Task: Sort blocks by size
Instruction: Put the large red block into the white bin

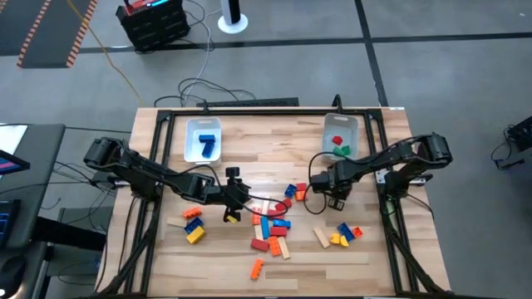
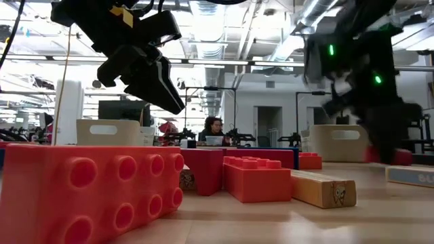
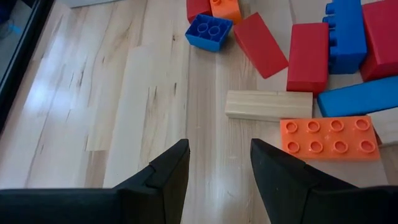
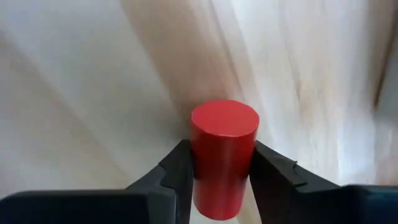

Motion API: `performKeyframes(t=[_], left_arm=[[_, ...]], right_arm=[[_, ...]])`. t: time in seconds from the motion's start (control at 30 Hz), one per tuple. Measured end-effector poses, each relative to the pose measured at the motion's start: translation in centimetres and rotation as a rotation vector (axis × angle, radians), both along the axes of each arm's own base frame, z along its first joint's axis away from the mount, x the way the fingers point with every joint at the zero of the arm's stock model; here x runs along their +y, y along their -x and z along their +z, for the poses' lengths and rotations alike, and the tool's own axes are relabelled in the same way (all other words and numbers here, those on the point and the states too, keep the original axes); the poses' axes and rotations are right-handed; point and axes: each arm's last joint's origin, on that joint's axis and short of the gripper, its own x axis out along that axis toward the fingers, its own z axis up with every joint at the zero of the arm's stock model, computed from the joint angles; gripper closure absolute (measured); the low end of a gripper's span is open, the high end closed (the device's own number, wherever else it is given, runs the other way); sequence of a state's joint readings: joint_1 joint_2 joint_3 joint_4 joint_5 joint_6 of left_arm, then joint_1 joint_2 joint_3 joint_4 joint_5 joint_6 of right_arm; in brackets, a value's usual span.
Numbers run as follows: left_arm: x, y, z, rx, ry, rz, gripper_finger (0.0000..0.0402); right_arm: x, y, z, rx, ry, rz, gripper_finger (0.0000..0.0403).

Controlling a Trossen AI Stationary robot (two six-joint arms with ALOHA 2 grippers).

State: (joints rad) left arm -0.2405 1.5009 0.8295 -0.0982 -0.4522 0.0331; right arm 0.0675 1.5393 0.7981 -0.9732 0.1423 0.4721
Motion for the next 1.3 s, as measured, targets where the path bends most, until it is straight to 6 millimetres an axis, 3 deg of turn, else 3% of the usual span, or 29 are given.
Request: performKeyframes(t=[0.33, 0.6, 0.9, 1.3], left_arm=[[1.0, 0.0, -1.0, -0.139, 0.009, 0.007, 0.0235], [1.8, -0.6, -0.5, -0.291, 0.101, -0.021, 0.0235], [2.2, -0.8, -0.1, -0.348, 0.166, 0.026, 0.0232], [2.1, -1.4, 1.8, -0.538, 0.117, -0.036, 0.0185]], right_arm=[[1.6, -1.6, 6.0, -0.565, 0.153, 0.093, 0.0252], [3.2, -4.4, 9.6, -1.011, 0.307, 0.240, 0.0251], [4.7, -7.3, 10.3, -1.237, 0.395, 0.395, 0.0250], [5.5, -9.9, 9.7, -1.415, 0.442, 0.494, 0.0249]])
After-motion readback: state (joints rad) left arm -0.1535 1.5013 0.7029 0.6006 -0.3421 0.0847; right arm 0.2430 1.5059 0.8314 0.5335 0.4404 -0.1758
